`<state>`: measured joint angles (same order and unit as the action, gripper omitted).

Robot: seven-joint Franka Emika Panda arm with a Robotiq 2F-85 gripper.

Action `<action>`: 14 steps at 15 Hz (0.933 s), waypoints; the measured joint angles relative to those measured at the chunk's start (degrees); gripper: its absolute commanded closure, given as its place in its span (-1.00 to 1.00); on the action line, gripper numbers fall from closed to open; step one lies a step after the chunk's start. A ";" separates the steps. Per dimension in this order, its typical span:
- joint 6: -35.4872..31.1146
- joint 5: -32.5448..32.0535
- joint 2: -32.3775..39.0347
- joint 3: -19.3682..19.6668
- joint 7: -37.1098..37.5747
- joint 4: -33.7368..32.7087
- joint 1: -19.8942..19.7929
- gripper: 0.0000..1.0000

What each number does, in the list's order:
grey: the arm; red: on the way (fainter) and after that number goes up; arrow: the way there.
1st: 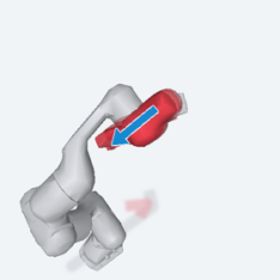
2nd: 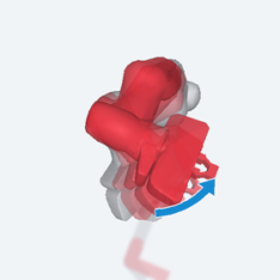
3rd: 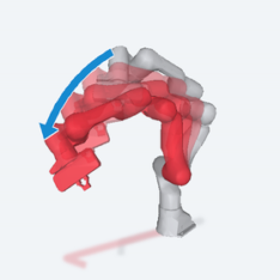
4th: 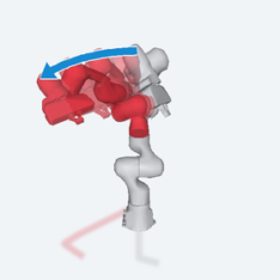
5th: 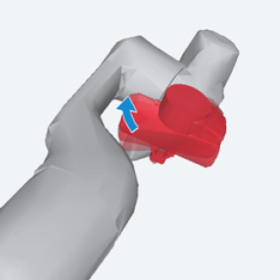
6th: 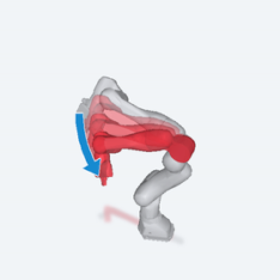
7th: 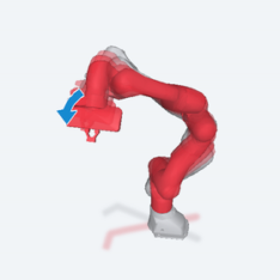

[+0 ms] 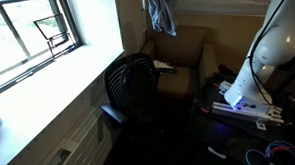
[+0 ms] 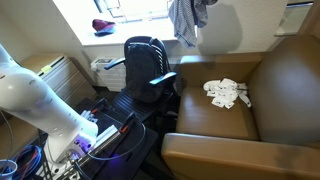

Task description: Remove the grey cloth from the backrest of the chair and put it on the brown sofa

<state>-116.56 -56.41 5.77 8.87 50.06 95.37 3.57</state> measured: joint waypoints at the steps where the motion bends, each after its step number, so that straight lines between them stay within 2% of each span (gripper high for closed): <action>1: 0.00 0.01 0.01 -0.22 0.06 0.11 -0.13 0.95; 5: 5.73 -1.77 2.31 -0.32 2.81 -0.73 -1.53 0.95; 10: 7.22 -4.02 6.08 4.72 8.24 2.74 -9.89 0.95; 14: 4.47 5.35 11.02 5.75 7.92 8.72 -15.84 0.95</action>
<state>-112.10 -51.05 16.79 14.62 57.98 104.09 -12.27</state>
